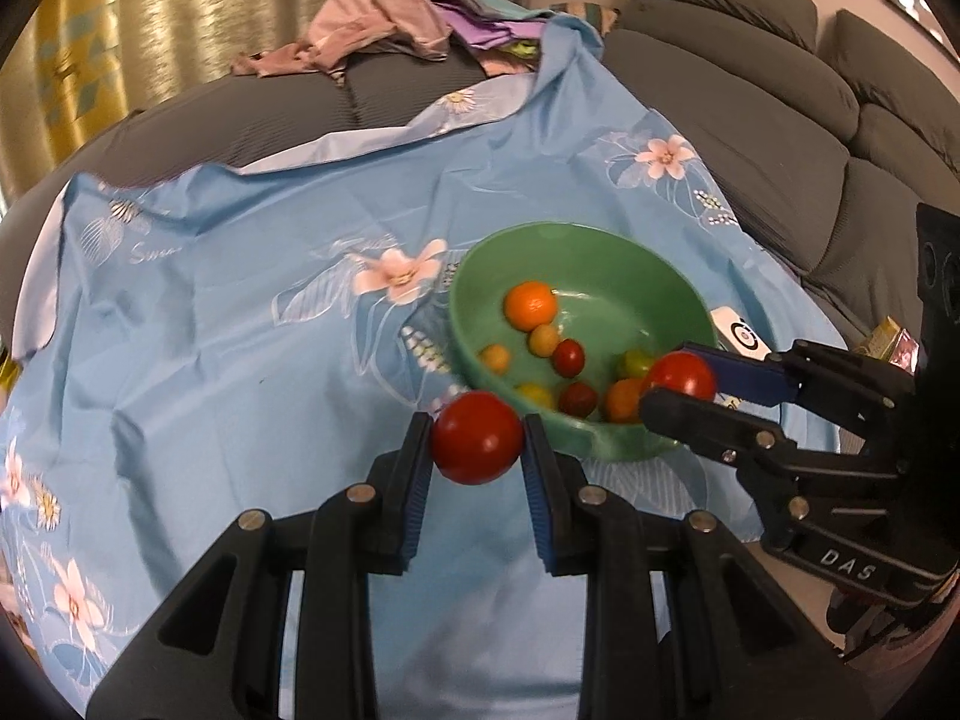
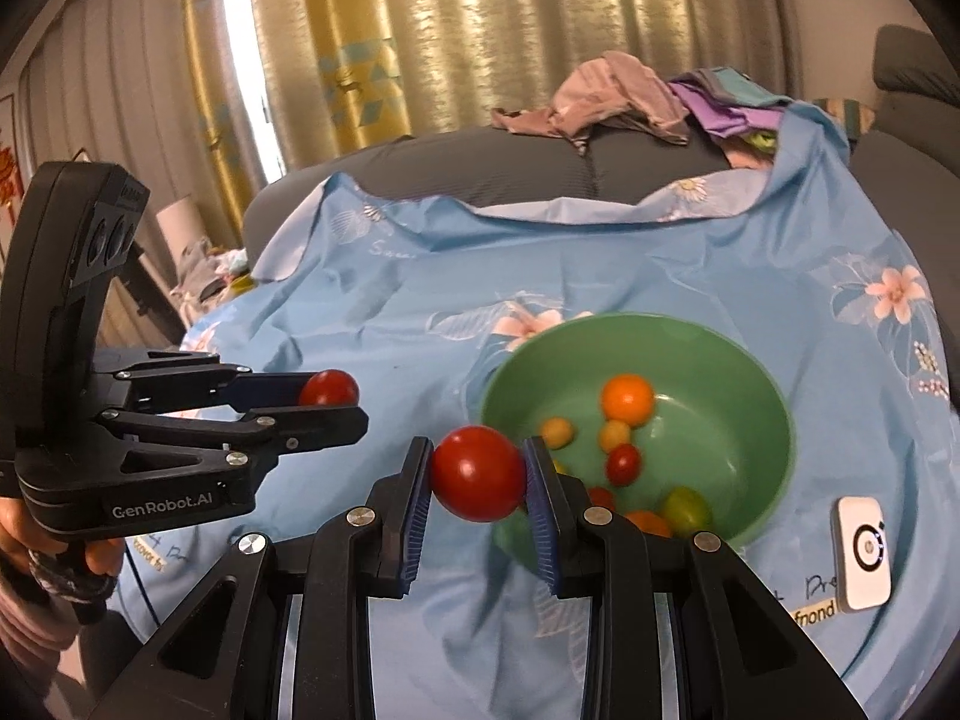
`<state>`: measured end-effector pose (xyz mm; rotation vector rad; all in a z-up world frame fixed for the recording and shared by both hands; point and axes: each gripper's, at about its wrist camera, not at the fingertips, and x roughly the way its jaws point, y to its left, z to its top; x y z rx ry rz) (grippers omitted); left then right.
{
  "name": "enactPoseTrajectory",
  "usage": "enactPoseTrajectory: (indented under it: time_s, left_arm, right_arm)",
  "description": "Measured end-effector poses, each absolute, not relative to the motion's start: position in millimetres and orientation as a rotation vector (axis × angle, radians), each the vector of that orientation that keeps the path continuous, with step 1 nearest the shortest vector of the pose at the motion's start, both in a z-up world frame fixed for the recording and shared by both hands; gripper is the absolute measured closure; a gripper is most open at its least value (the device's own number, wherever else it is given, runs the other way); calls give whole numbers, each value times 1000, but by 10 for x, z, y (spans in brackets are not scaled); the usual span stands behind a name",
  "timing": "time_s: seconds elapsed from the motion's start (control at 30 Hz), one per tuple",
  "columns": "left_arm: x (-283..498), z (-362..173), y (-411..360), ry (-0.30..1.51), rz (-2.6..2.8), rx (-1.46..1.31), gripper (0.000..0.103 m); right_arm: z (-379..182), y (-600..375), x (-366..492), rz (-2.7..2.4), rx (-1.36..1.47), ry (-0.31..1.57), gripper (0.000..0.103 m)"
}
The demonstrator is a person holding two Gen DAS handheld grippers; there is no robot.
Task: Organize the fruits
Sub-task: 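Carry both cherry tomatoes over the green bowl and release them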
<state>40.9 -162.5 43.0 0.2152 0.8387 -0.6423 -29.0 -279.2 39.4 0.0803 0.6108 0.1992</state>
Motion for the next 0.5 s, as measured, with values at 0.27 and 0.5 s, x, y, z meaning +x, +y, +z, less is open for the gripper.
enactPoseTrajectory:
  time_s: [0.27, 0.5]
  left_arm:
    - [503, 388, -1996, 846, -683, 268, 74]
    - [568, 309, -2209, 859, -703, 303, 74]
  right_arm:
    - [322, -3054, -257, 152, 120, 608, 71]
    - [268, -3266, -236, 113, 148, 606, 71]
